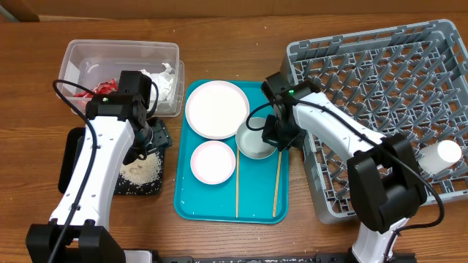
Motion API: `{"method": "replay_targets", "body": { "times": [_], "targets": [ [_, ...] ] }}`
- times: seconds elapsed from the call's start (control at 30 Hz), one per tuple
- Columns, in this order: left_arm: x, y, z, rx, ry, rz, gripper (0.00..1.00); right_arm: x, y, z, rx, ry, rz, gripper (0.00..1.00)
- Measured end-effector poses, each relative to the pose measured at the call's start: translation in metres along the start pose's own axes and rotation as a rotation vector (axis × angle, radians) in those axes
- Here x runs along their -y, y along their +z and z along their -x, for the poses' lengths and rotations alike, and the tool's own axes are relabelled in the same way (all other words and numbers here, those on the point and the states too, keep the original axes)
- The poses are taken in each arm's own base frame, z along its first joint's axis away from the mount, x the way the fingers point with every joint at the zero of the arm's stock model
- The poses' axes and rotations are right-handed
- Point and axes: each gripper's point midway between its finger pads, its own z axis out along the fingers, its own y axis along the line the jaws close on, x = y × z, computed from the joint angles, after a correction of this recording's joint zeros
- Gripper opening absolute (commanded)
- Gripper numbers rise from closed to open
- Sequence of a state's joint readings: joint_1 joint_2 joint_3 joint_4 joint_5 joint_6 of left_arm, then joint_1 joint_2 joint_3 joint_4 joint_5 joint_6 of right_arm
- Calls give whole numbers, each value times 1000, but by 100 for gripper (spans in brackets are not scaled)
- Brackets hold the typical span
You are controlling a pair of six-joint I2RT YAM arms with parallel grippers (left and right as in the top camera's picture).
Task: Sort waste into correct bins and load items into the dishwasher
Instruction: 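Grasp the grey bowl rim with the right gripper, then lift the grey bowl with right gripper and set it in the rack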
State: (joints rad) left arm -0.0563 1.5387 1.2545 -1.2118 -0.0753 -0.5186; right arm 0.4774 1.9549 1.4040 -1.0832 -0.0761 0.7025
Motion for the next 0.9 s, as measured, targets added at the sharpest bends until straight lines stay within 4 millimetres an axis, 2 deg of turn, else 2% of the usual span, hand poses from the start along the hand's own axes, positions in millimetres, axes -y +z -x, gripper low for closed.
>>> {"method": "replay_targets", "body": {
  "times": [0.17, 0.33, 0.43, 0.53, 0.57, 0.63, 0.7, 0.8, 0.9],
  "targets": [
    [0, 0, 0, 0, 0, 0, 73, 2, -11, 0, 16, 3, 9, 4],
    [0, 0, 0, 0, 0, 0, 73, 15, -46, 5, 100, -7, 7, 4],
    [0, 0, 0, 0, 0, 0, 73, 20, -82, 14, 218, -16, 23, 4],
    [0, 0, 0, 0, 0, 0, 76, 30, -135, 28, 417, -9, 33, 4],
    [0, 0, 0, 0, 0, 0, 78, 34, -147, 32, 464, -3, 33, 4],
    [0, 0, 0, 0, 0, 0, 81, 48, -181, 43, 615, 9, 6, 4],
    [0, 0, 0, 2, -1, -1, 88, 66, -216, 57, 780, 30, -49, 4],
    [1, 0, 1, 4, -4, -2, 100, 89, -256, 76, 971, 56, -161, 4],
    [1, 0, 1, 6, -7, -3, 100, 110, -283, 92, 1088, 78, -281, 4]
  ]
}}
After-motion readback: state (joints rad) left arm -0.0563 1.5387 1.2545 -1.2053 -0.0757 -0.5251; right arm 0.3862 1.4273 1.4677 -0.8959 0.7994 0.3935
